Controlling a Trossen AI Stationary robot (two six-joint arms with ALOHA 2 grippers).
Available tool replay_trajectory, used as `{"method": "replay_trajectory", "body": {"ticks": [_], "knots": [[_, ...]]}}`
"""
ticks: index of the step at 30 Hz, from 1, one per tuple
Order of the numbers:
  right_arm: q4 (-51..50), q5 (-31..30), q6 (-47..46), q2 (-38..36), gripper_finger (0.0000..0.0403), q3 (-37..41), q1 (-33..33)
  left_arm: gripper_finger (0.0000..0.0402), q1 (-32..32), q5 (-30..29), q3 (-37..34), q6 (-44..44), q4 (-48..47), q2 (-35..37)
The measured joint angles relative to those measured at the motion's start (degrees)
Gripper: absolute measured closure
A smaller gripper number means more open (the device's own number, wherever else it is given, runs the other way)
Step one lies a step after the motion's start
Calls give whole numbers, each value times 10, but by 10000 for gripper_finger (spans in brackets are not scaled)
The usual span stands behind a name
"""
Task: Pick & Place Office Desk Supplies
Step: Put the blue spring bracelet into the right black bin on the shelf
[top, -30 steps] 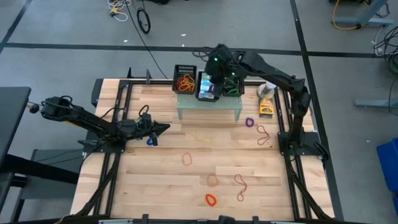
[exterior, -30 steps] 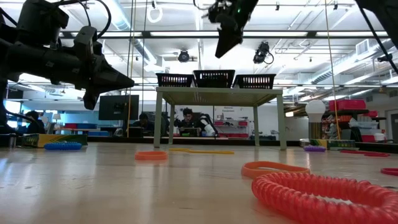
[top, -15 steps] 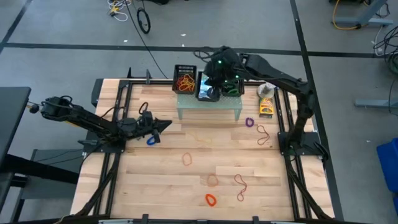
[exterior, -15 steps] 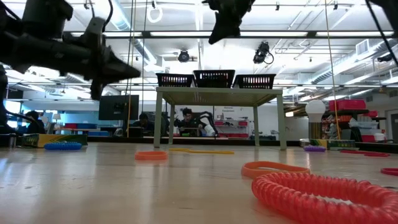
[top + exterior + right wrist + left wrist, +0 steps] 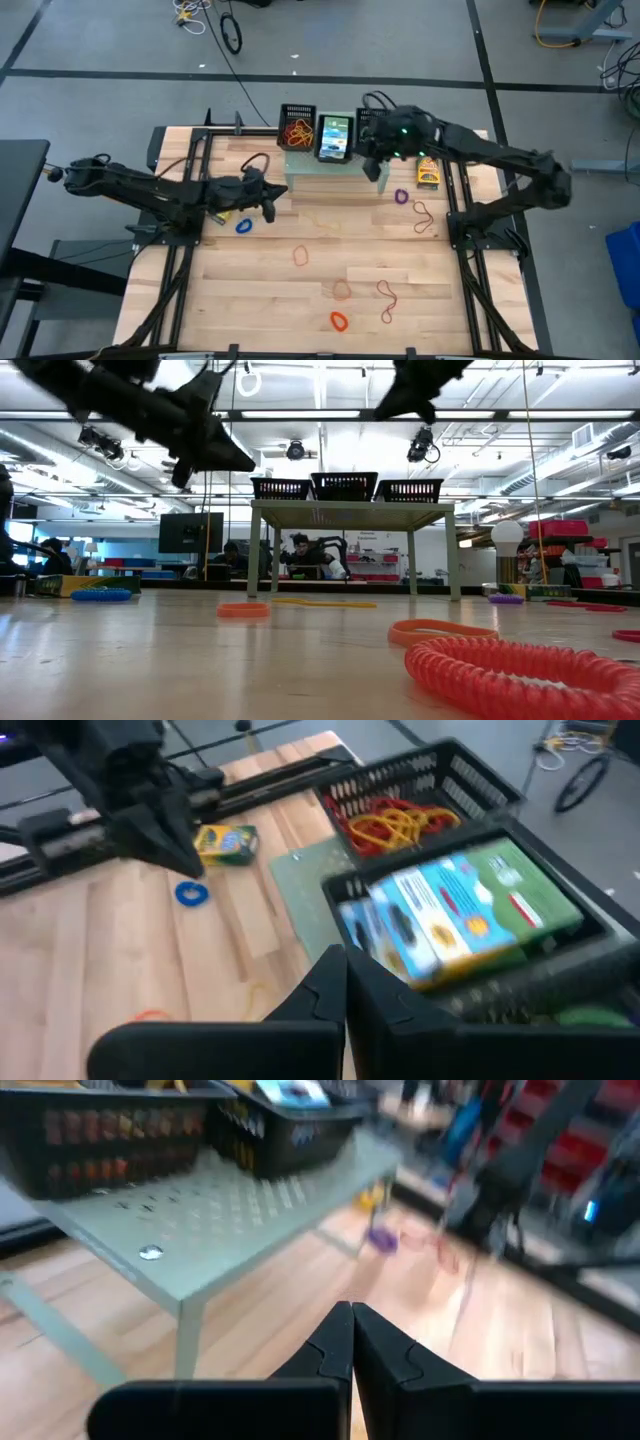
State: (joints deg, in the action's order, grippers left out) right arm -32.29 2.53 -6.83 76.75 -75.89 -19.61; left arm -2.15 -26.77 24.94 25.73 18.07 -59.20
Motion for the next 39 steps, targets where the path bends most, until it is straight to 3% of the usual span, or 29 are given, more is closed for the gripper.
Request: {"method": "replay_trajectory", "body": {"ticks": [7, 12, 19, 24, 28, 33, 39], "knots": [[28, -25, -19, -88, 399, 101, 4, 396, 10, 119, 160, 73, -415, 4], [60, -28, -32, -124, 398, 162, 4, 396, -35, 139, 178, 113, -570, 2], [110, -28, -45, -147, 398, 211, 4, 392, -105, 135, 89, 285, -563, 3], [117, -28, -43, -147, 398, 212, 4, 366, -123, 147, 42, 402, -544, 2], [116, -25, -24, -147, 398, 212, 4, 329, -136, 147, 41, 390, -543, -5], [117, -25, -19, -147, 398, 212, 4, 281, -140, 104, 40, 332, -539, -47], [120, -25, -19, -146, 398, 212, 4, 271, -140, 87, 41, 257, -495, -143]]}}
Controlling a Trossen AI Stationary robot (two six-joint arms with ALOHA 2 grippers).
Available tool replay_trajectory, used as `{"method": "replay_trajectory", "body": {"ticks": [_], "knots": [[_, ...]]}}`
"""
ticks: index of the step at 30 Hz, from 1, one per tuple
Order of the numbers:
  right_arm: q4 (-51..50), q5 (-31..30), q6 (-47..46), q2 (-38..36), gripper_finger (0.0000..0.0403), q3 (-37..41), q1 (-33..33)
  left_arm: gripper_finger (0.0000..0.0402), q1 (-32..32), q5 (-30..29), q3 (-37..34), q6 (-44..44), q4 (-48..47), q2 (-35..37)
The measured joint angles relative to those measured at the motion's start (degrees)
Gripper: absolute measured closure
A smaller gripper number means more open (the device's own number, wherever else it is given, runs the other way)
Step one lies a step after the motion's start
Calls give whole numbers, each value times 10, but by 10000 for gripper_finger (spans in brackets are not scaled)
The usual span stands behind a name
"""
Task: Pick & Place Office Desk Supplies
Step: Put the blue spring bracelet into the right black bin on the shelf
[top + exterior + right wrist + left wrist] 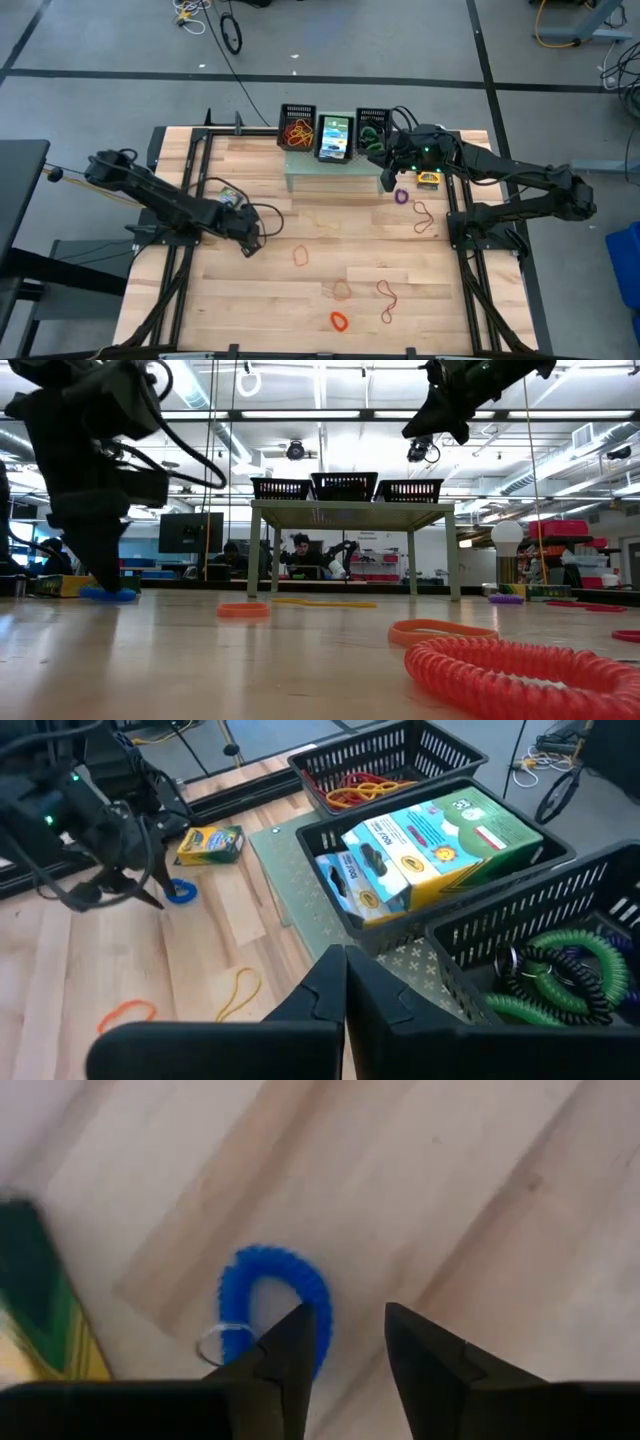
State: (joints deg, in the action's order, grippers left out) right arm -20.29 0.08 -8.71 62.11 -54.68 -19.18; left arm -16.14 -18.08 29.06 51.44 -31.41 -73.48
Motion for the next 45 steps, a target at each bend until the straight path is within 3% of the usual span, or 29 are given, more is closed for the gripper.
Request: {"method": "replay_trajectory", "body": {"ticks": [4, 9, 15, 22, 26, 34, 38, 45], "knots": [[0, 0, 0, 0, 398, 0, 2, 302, 1, -5, 3, -2, 16, -43], [1, 1, 7, 0, 398, 0, 12, 390, 1, 36, 14, 6, 4, -28], [5, 8, 7, 0, 398, 0, 20, 397, 7, 19, 47, -37, 35, 64], [40, 40, 8, 3, 397, 0, 51, 398, 46, 30, 80, -151, 196, 151], [76, 50, 11, 13, 373, 0, 80, 398, 80, 92, 92, -198, 311, 139], [117, 76, 33, 70, 268, 0, 135, 399, 130, 196, 95, -224, 466, 43], [107, 76, 31, 91, 235, 0, 151, 394, 116, 168, 95, -197, 388, 46], [107, 42, 16, 91, 223, 0, 165, 370, 78, 39, 94, -15, 34, 75]]}}
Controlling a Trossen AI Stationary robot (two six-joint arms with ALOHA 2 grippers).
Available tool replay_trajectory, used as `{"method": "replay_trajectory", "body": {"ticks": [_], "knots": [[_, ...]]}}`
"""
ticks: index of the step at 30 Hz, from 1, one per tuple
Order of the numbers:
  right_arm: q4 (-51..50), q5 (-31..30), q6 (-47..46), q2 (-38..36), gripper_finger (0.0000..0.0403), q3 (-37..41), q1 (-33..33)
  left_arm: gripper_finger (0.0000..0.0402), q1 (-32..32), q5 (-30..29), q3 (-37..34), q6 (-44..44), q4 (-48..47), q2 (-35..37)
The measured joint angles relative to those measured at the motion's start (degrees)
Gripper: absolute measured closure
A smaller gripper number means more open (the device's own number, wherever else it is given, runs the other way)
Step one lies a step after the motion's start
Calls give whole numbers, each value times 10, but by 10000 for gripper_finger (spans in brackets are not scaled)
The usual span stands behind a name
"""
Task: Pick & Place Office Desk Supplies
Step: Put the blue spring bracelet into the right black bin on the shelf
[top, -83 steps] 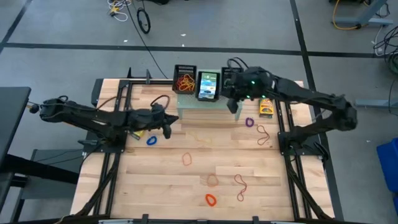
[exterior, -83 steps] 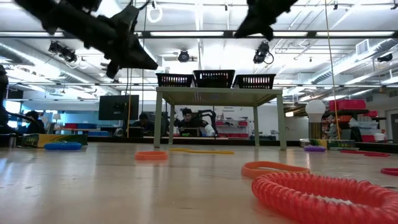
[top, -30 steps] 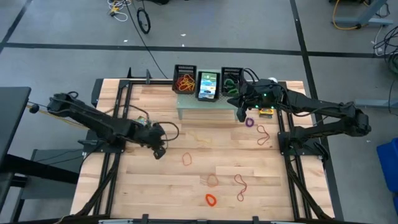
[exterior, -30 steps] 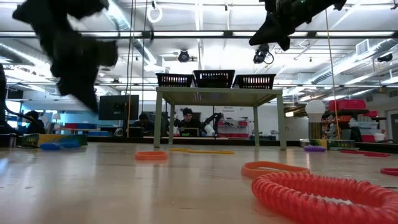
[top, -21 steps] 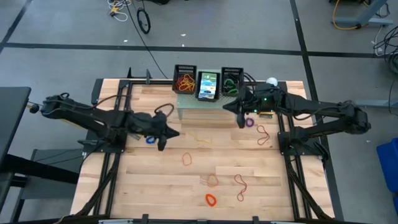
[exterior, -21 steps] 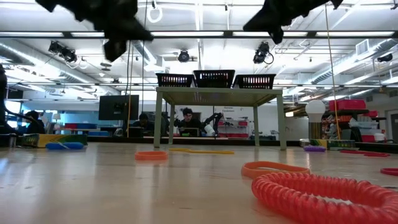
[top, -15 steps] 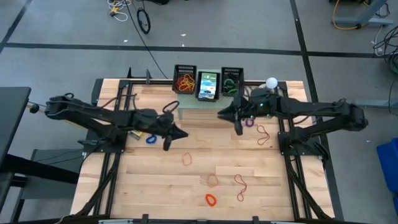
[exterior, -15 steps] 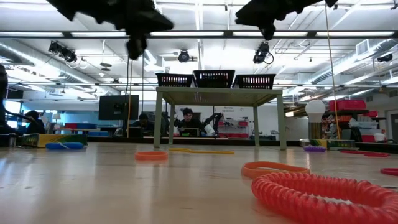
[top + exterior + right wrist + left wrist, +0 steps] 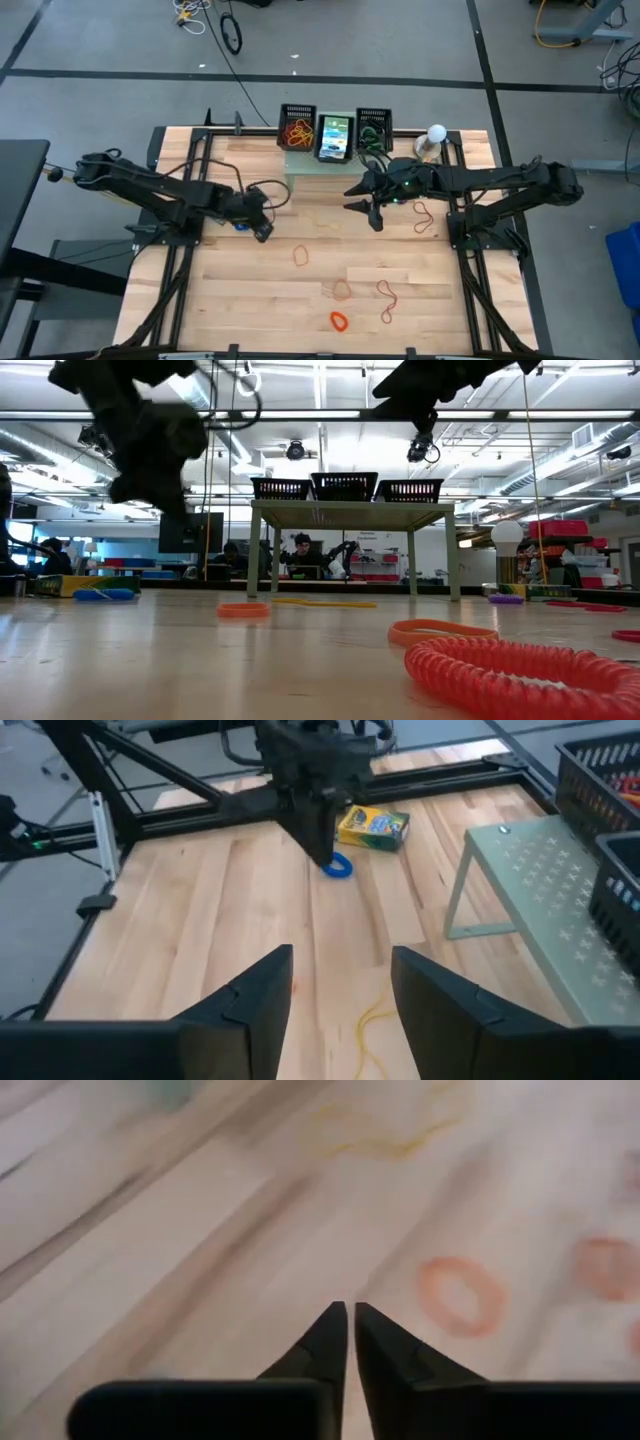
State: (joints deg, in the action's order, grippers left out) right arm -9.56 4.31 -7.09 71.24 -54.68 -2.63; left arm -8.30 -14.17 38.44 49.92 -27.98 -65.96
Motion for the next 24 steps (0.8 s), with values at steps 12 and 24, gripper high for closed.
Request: {"method": "replay_trajectory", "body": {"ticks": [12, 24], "knots": [[21, -4, 0, 0, 222, 0, -1, 240, 93, 48, -64, 36, -111, -17], [25, -11, 0, 0, 222, 0, -1, 310, 117, 53, -111, 4, -86, -72]]}}
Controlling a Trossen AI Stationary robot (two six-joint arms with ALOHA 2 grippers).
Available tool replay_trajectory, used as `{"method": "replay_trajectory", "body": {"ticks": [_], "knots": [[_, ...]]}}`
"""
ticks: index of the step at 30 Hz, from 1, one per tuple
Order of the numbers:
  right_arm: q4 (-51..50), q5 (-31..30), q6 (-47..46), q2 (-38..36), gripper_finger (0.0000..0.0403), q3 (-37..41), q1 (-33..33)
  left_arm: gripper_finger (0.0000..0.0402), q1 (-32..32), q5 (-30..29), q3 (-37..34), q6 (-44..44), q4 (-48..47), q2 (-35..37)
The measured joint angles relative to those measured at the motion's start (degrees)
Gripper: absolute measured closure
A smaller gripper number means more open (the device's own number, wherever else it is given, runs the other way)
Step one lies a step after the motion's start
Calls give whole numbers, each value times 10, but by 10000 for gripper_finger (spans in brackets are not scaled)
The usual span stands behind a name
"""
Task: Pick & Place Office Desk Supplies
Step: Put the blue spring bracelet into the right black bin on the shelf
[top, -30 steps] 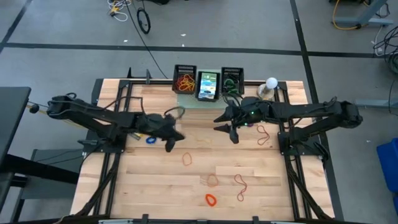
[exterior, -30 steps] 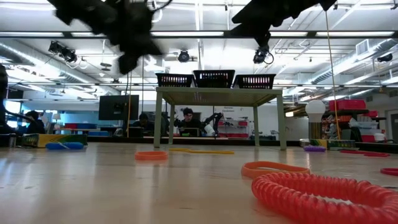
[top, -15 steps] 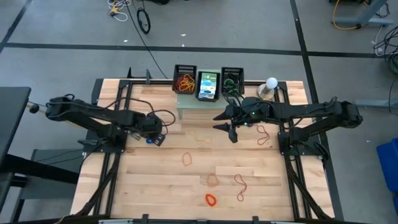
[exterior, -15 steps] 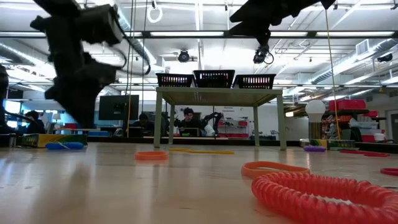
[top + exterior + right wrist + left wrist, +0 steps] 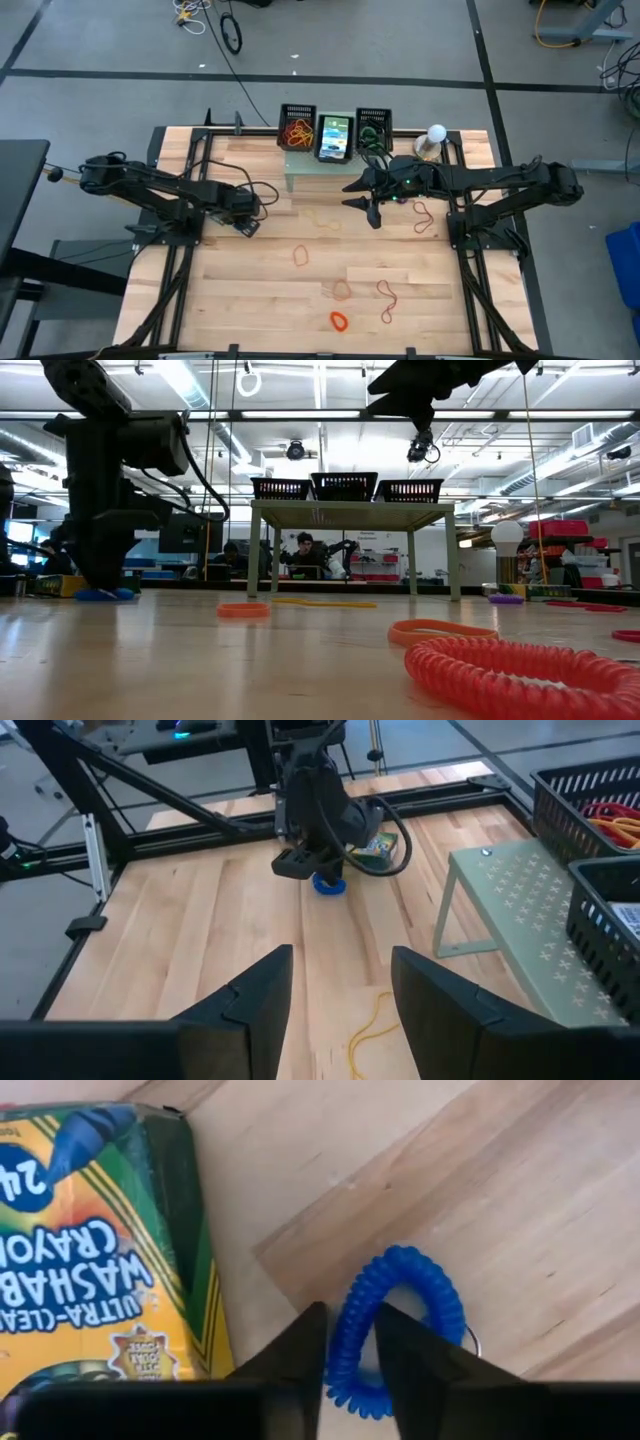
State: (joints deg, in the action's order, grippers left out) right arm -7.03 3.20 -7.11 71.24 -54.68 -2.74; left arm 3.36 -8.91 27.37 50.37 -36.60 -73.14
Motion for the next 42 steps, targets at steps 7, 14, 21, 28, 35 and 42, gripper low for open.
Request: {"method": "replay_trajectory", "body": {"ticks": [7, 14, 21, 28, 35, 42], "knots": [[-11, -5, -32, -4, 226, 0, -1, 388, 0, 3, 23, 1, 28, 24], [-72, -45, -204, -9, 239, 0, 9, 391, -34, -68, 66, 23, 223, 63], [-29, -113, -332, 30, 198, 0, 68, 391, -58, -152, 67, 30, 460, 27], [81, -123, -401, 98, 182, 0, 72, 392, -55, -200, 132, -3, 465, -12], [145, -171, -430, 133, 202, 0, 56, 392, -57, -200, 218, -90, 465, -64], [175, -210, -417, 132, 206, 0, 42, 392, -57, -179, 256, -149, 462, -88]]}}
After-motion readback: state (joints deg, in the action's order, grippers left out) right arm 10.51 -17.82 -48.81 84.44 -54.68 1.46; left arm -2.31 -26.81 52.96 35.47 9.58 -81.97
